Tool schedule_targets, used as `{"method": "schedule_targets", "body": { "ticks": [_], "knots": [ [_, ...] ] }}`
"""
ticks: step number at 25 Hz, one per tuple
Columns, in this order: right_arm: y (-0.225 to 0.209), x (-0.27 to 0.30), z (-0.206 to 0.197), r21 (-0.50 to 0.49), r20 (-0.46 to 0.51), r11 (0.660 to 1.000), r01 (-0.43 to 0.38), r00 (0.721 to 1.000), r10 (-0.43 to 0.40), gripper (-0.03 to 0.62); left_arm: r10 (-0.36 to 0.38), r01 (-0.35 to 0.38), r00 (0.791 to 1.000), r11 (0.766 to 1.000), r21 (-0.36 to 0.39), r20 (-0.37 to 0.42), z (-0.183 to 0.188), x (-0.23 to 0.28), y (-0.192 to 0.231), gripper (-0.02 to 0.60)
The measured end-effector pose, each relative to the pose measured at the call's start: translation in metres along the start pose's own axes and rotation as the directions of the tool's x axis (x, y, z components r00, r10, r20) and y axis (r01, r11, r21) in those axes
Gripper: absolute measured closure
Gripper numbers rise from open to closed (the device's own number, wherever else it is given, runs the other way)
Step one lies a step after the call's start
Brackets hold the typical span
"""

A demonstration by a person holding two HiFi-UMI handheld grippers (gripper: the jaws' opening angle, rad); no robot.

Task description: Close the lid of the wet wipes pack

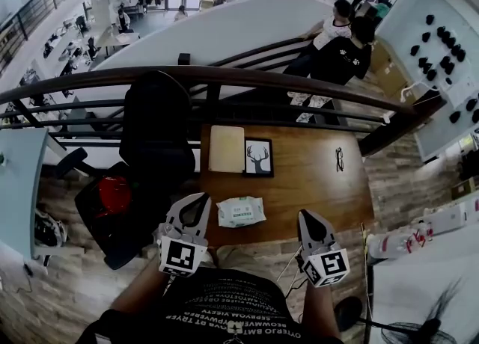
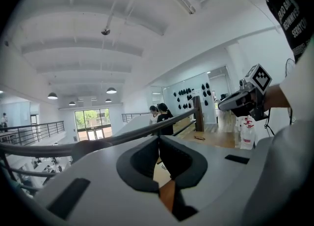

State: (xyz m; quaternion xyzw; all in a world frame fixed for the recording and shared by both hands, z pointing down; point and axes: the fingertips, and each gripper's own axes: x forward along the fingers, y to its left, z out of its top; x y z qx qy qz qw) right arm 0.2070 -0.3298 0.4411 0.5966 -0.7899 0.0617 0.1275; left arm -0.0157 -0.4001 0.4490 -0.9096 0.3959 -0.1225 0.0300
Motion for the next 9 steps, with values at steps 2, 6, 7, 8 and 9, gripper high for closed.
{"method": "schedule_targets", "body": {
  "ticks": [2,6,7,8,9],
  "knots": [
    [0.002,0.002,0.003,0.002,0.002,1.000,-0.006,1.000,0.006,0.580,-0.008,0.009,1.000,1.000,-0.011,0.016,0.001,0.002,-0.003,0.552],
    [0.005,0.010,0.000,-0.002,-0.012,0.999,-0.032,0.999,0.032,0.580,-0.013,0.013,1.000,1.000,-0.007,0.007,-0.003,0.013,-0.006,0.552],
    [0.005,0.013,-0.002,-0.006,-0.014,0.999,-0.040,0.999,0.040,0.580,-0.012,0.012,1.000,1.000,-0.009,0.008,-0.003,0.016,-0.006,0.552],
    [0.005,0.016,-0.003,-0.012,-0.017,0.999,-0.048,0.999,0.047,0.580,-0.011,0.011,1.000,1.000,-0.012,0.011,-0.003,0.020,-0.005,0.552],
    [0.005,0.019,-0.005,-0.018,-0.021,0.998,-0.055,0.998,0.055,0.580,-0.010,0.010,1.000,1.000,-0.015,0.014,-0.003,0.024,-0.005,0.552]
  ]
}}
